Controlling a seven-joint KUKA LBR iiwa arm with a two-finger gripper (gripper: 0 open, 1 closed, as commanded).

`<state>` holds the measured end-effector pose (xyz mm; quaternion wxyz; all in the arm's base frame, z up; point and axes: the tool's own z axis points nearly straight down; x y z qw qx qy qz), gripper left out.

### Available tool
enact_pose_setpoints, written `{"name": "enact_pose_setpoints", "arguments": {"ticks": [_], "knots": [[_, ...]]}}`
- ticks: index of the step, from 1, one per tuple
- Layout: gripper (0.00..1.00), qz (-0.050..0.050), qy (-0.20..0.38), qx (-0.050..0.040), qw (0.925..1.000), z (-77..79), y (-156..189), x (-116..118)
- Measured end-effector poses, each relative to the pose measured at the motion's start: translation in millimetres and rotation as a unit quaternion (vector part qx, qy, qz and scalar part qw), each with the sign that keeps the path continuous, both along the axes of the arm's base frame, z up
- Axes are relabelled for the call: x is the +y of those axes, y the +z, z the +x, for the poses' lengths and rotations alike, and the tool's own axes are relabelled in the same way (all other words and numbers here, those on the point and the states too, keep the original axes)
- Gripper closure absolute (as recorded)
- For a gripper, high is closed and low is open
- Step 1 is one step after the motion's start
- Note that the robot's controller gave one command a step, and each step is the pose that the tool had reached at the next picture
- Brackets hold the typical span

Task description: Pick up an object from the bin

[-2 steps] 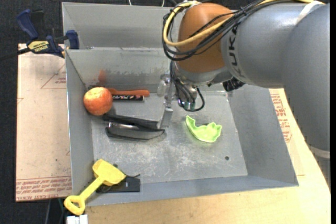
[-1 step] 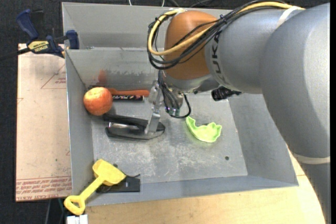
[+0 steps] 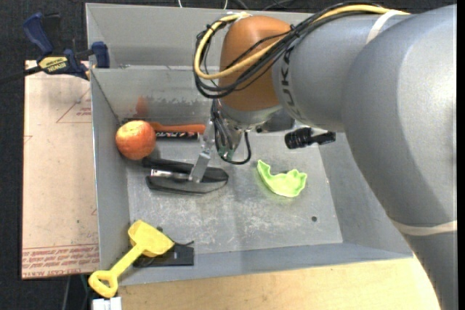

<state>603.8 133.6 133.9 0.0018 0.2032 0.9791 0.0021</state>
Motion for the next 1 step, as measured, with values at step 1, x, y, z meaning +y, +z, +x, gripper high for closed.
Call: {"name": "enact_pose_setpoints", "arguments": {"ticks": [1], "knots": [[0.0,0.0,-0.005,-0.0002,1.0,7.7,-33.1,26.8]]}}
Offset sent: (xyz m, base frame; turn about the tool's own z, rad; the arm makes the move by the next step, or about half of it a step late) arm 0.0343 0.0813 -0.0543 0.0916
